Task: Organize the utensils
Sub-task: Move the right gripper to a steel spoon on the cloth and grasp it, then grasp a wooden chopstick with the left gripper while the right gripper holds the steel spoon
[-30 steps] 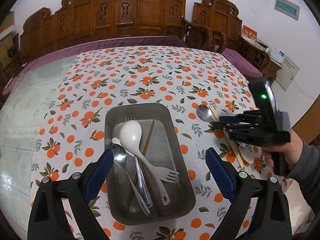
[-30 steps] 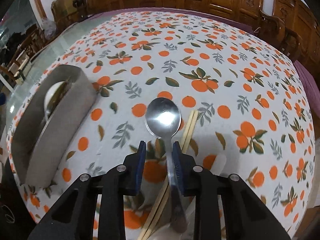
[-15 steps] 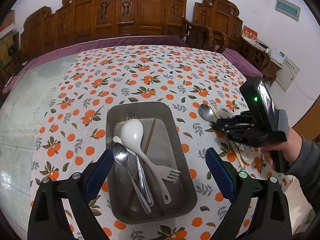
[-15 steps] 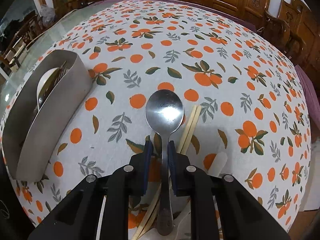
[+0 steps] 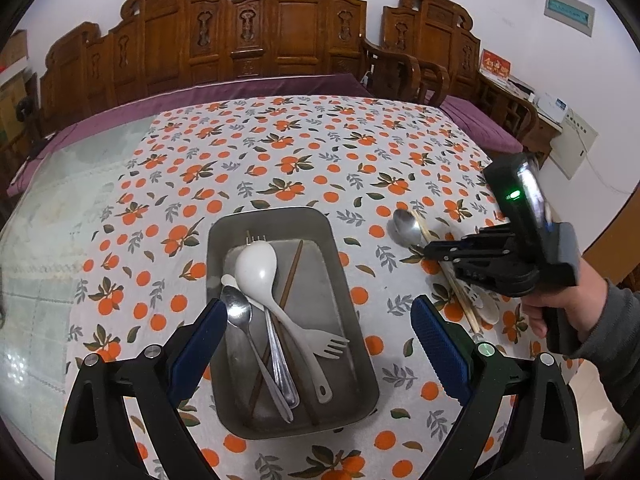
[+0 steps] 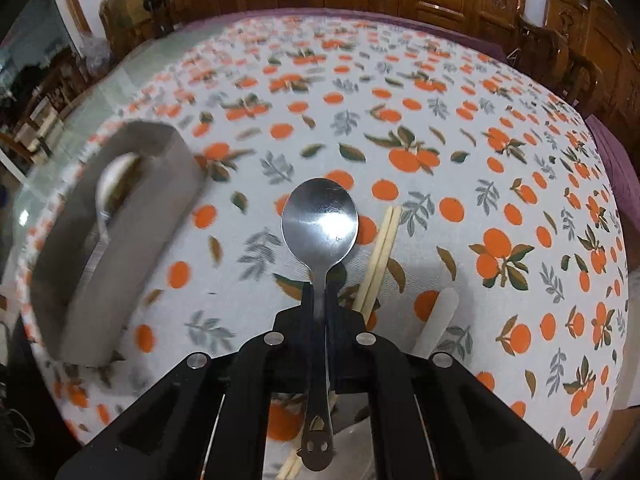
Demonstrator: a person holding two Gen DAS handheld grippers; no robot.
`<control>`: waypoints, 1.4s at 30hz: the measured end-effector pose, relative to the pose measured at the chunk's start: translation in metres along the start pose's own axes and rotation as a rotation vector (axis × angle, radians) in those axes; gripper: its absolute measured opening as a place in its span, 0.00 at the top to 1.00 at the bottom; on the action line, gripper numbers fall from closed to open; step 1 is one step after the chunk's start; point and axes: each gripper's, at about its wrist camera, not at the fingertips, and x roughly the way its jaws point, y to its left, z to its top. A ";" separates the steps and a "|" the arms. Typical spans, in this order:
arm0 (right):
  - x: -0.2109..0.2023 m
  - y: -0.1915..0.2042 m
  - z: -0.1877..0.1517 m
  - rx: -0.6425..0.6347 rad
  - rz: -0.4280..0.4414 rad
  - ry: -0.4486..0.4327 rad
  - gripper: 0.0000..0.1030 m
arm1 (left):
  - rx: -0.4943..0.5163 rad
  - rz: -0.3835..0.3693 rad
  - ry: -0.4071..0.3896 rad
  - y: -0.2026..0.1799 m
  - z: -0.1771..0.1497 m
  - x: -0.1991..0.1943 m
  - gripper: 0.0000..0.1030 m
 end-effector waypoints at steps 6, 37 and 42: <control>-0.050 -0.009 -0.006 0.020 0.030 -0.093 0.93 | 0.023 -0.010 0.007 -0.021 0.003 0.006 0.13; -0.055 -0.092 -0.115 0.195 0.019 -0.060 0.93 | 0.077 0.085 0.194 -0.131 0.015 0.149 0.13; -0.057 -0.092 -0.114 0.199 0.030 -0.071 0.93 | 0.087 0.135 0.208 -0.135 0.016 0.158 0.13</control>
